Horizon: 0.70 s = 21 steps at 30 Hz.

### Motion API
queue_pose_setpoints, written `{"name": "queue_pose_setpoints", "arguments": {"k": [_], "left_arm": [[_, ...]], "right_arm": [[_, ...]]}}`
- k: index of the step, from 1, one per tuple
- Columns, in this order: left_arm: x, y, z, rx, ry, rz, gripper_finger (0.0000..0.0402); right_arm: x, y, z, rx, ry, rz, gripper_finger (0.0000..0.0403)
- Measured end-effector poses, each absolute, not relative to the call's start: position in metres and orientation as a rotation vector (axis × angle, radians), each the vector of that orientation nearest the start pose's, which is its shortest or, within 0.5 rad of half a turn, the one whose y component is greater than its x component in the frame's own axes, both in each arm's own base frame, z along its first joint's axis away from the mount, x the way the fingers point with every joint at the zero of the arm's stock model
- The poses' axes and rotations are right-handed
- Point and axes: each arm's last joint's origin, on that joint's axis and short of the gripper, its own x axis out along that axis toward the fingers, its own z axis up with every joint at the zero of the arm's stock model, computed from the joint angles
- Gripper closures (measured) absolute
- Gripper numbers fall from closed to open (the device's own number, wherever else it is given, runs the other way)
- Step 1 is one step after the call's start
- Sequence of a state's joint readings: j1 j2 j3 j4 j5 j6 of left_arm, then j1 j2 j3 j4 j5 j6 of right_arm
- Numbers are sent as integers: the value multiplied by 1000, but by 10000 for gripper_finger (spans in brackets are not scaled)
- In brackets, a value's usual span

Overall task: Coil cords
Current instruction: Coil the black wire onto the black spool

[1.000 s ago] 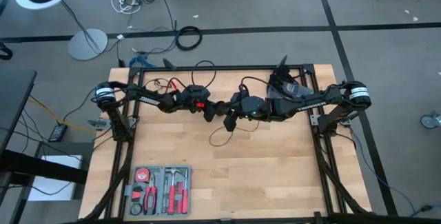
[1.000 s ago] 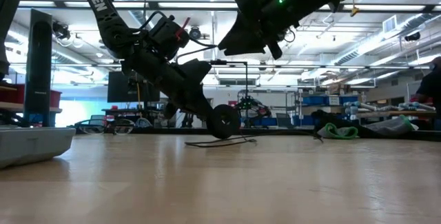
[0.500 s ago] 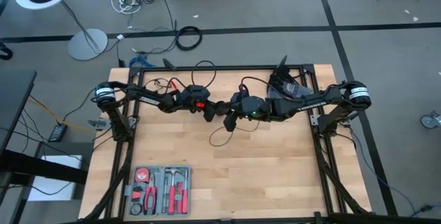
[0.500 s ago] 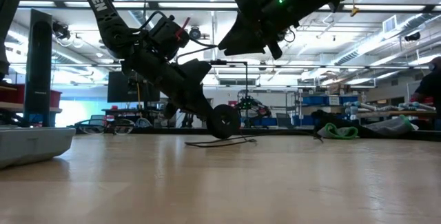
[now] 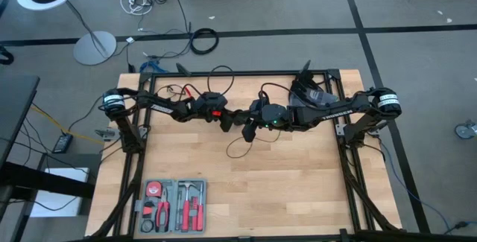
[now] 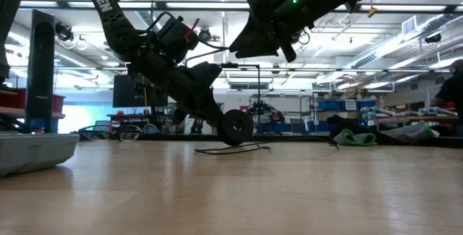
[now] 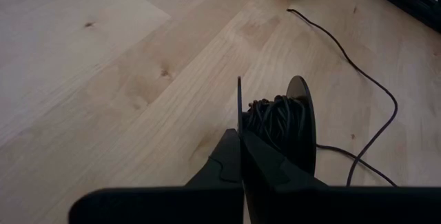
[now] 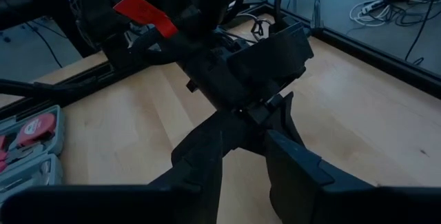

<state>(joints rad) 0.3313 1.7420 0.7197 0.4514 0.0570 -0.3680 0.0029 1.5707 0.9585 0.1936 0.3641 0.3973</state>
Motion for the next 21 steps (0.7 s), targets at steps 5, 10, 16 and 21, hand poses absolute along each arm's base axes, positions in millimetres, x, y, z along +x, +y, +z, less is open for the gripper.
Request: {"name": "queue_pose_setpoints", "arguments": {"k": [5, 10, 16, 21], "left_arm": [[309, 104, 134, -444, 500, 361, 401], [309, 104, 135, -440, 490, 358, 401], [309, 104, 135, -440, 488, 356, 401], [309, 104, 135, -443, 488, 347, 401]], "right_arm": [[342, -9, 237, 311, 337, -432, 293], [342, -9, 237, 311, 336, -432, 291], [341, -9, 236, 304, 364, -418, 293], [316, -9, 224, 380, 737, -561, 302]]}}
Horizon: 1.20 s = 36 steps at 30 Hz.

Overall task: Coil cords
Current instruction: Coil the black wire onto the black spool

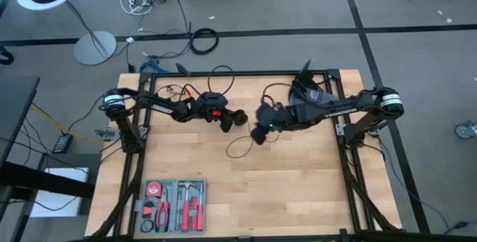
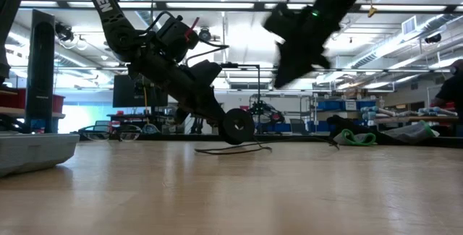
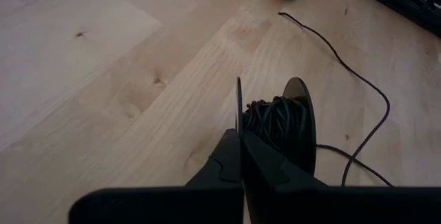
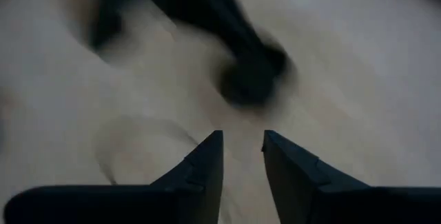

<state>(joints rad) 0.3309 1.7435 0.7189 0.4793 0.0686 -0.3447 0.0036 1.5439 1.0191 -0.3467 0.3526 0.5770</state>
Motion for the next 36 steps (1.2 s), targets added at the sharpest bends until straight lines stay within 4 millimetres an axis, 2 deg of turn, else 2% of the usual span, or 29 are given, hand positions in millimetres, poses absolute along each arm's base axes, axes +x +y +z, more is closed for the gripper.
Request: {"name": "queue_pose_setpoints", "arguments": {"k": [4, 8, 11, 14, 17, 21, 25, 29, 36], "left_arm": [[309, 104, 135, -443, 488, 347, 401], [309, 104, 135, -443, 487, 347, 401], [310, 104, 135, -443, 487, 346, 401], [310, 104, 135, -443, 486, 347, 401], [310, 104, 136, -442, 485, 346, 401], [310, 105, 137, -441, 471, 342, 401], [311, 104, 138, -441, 463, 335, 401], [311, 104, 138, -441, 463, 335, 401], [310, 105, 138, -442, 464, 335, 401]], "right_arm": [[288, -5, 227, 427, 1024, -792, 336], [271, 16, 225, 410, 1115, -885, 380], [270, 42, 211, 386, 1037, -819, 399], [275, 73, 195, 405, 855, -654, 396], [275, 88, 178, 497, 697, -546, 399], [271, 72, 154, 649, 621, -521, 400], [275, 37, 148, 706, 565, -605, 401], [282, 14, 152, 620, 611, -556, 400], [299, 1, 170, 417, 598, -428, 397]]}}
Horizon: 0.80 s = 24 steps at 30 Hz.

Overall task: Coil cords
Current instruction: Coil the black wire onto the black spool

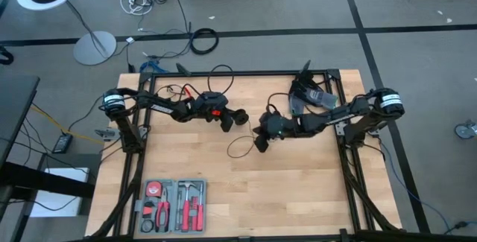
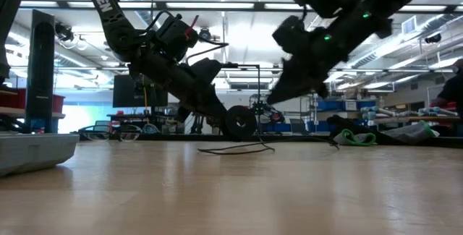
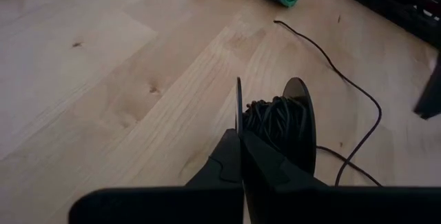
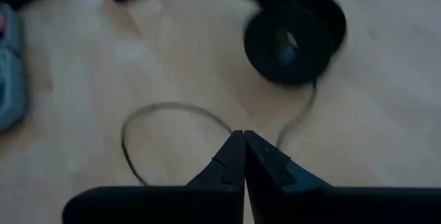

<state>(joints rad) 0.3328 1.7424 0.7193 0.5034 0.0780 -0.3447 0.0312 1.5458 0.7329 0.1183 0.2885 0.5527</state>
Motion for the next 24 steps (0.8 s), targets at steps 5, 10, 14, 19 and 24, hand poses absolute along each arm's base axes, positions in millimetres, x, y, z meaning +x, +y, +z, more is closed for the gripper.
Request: {"name": "queue_pose_setpoints", "arguments": {"k": [5, 10, 14, 19, 24], "left_arm": [[311, 105, 138, -440, 463, 342, 401], [310, 105, 138, -439, 464, 346, 401], [310, 105, 137, -441, 477, 351, 401], [310, 105, 136, -431, 483, 350, 401], [309, 105, 136, -420, 488, 347, 401]], "right_arm": [[327, -4, 159, 361, 648, -332, 396], [359, -4, 139, 262, 738, -251, 398], [377, -4, 144, 221, 735, -228, 390], [387, 2, 152, 155, 728, -165, 363], [387, 13, 152, 50, 750, -73, 322]]}}
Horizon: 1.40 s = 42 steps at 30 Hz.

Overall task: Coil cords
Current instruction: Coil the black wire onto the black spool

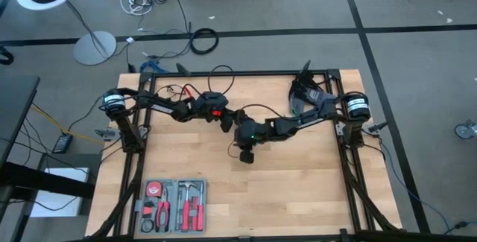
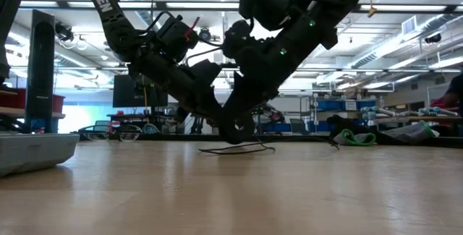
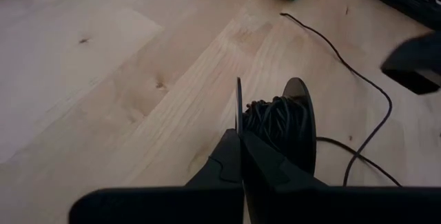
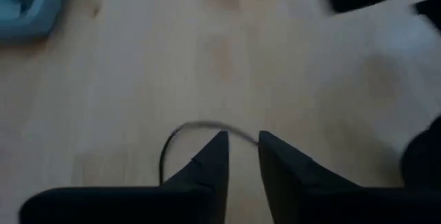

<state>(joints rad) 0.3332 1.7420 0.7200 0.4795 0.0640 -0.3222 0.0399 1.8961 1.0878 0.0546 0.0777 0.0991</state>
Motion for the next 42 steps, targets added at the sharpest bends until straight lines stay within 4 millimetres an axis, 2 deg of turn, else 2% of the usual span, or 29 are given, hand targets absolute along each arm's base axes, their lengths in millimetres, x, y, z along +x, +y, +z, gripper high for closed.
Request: {"name": "queue_pose_setpoints", "arguments": {"k": [4, 9, 14, 19, 23, 26, 30, 35, 39, 42], "left_arm": [[309, 105, 136, -420, 488, 347, 401], [309, 105, 135, -424, 497, 340, 401], [309, 104, 135, -429, 502, 332, 401], [309, 104, 135, -431, 500, 331, 401], [309, 104, 135, -431, 496, 330, 402], [309, 104, 136, -438, 497, 312, 402], [309, 104, 135, -440, 500, 305, 401], [309, 103, 134, -445, 512, 291, 402], [309, 103, 134, -448, 517, 280, 402], [309, 103, 134, -450, 515, 272, 402]], "right_arm": [[386, 19, 151, -9, 764, -43, 287], [375, 25, 144, -24, 897, -32, 257], [376, 39, 144, -3, 881, -3, 250], [379, 43, 146, -18, 841, 21, 251], [385, 40, 149, -138, 768, 58, 252], [392, 30, 139, -203, 790, 63, 252], [415, 23, 122, -262, 828, 104, 252], [437, 24, 121, -339, 897, 157, 252], [439, 23, 116, -368, 964, 218, 256], [437, 16, 112, -309, 983, 283, 284]]}}
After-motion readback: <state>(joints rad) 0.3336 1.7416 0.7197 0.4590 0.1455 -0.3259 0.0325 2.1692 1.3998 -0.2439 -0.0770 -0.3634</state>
